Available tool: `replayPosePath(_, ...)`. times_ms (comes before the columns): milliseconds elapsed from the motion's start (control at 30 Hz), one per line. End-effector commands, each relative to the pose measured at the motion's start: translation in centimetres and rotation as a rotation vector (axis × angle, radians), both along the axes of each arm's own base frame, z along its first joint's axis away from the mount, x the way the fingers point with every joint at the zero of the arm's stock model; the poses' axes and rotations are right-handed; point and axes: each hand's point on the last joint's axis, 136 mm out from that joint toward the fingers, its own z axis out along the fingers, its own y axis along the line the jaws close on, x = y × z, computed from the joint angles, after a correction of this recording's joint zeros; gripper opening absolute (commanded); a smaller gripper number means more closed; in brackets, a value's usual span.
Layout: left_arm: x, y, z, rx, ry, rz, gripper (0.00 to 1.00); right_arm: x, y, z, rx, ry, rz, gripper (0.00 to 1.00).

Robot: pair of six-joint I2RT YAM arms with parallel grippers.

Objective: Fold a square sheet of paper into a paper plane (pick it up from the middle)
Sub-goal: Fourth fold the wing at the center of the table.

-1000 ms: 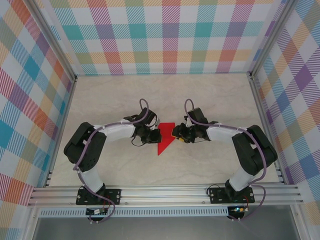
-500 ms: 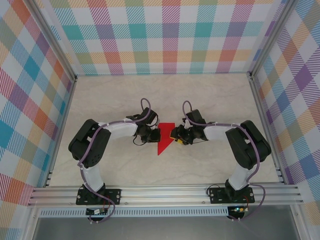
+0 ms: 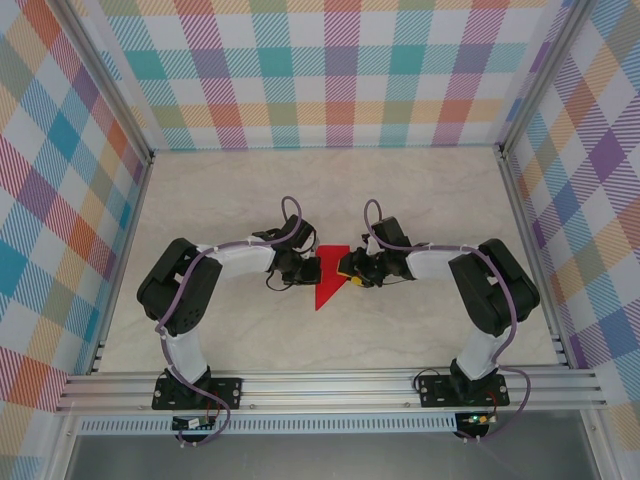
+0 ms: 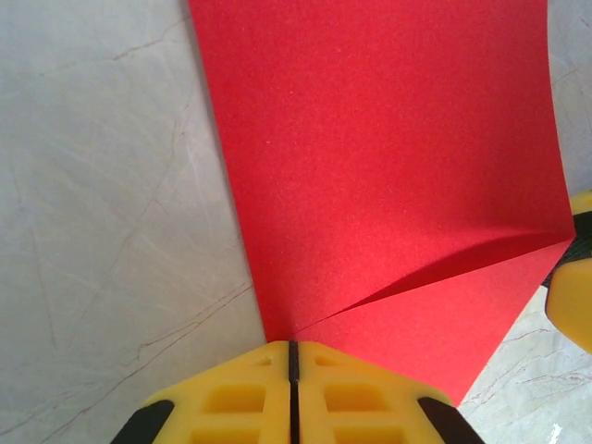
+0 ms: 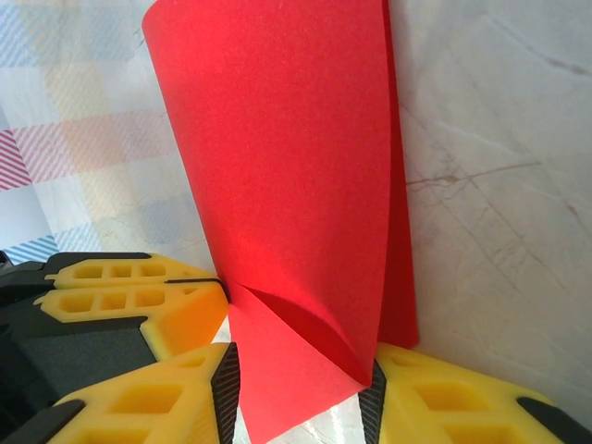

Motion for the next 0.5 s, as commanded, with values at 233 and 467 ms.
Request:
replayPosePath(233,-0.2,1.1,2.4,-0.014,-0.056,0.013,0.2,0.4,1.7,0.2,0.054,-0.013,0.076,0.28)
replayPosePath(467,-1.8,2.9,4.9,-0.033,-0.109,0.06,0.31,0.2,1.7,-0.4,0.043,-0.002,0.085,0.15)
